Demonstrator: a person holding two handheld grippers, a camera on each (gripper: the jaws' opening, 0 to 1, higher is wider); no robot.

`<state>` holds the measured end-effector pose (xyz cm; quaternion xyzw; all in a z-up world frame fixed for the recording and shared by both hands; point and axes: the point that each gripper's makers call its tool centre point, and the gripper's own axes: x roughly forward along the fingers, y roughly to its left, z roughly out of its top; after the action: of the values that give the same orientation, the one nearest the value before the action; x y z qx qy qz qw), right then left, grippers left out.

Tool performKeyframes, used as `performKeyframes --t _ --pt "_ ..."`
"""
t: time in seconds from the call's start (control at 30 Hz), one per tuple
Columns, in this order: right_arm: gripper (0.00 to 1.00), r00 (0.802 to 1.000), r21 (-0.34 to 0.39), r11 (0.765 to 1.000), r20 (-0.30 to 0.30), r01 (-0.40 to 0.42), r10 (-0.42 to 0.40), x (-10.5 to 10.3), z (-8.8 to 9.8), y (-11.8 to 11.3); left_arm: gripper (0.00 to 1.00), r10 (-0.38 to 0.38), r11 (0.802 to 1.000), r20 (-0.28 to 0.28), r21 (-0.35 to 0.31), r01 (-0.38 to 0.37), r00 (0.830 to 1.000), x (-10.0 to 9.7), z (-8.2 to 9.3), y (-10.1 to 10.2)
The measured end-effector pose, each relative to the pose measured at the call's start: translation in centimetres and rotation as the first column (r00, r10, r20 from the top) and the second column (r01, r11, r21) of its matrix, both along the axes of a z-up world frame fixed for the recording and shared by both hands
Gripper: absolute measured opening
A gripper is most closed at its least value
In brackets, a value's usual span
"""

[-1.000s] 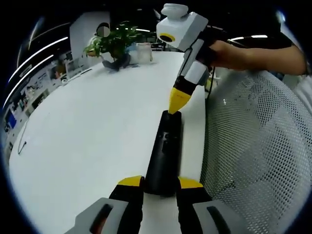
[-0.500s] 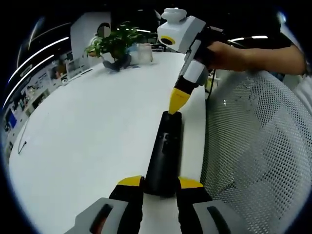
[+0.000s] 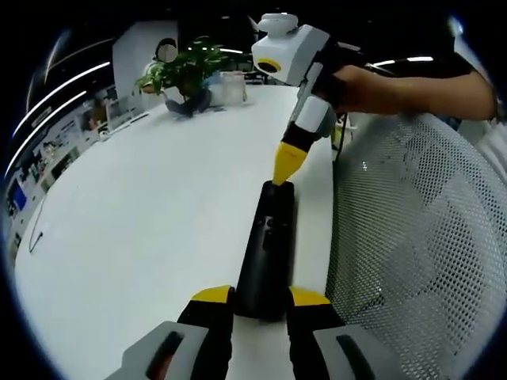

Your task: Press the specified remote control buttons in sequence, fully releasing each button before pressing the next.

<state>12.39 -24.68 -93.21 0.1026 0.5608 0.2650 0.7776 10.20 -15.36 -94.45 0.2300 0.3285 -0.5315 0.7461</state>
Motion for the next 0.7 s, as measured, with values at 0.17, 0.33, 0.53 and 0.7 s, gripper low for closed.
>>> performKeyframes --t 0.17,0.33,0.53,0.7 --pt "0.0 1.0 0.005 1.0 -0.011 -0.012 0.012 -0.24 -0.1 0.26 0.25 -0.01 1.0 0.002 0.0 0.01 1.0 -0.14 -0.02 -0.18" --pt "0.0 1.0 0.007 1.0 0.015 -0.023 0.022 -0.06 0.12 0.52 0.25 -0.015 1.0 0.001 -0.001 0.015 1.0 -0.18 -0.03 -0.21" --pt "0.0 1.0 -0.007 1.0 0.007 -0.03 0.03 -0.18 -0.21 0.4 0.25 -0.01 1.0 0.0 -0.002 0.01 1.0 -0.22 -0.02 -0.24" --pt "0.0 0.999 -0.014 0.999 0.011 -0.034 0.034 -0.22 -0.25 0.41 0.25 -0.009 1.0 -0.001 -0.005 0.009 1.0 -0.19 -0.06 -0.27"
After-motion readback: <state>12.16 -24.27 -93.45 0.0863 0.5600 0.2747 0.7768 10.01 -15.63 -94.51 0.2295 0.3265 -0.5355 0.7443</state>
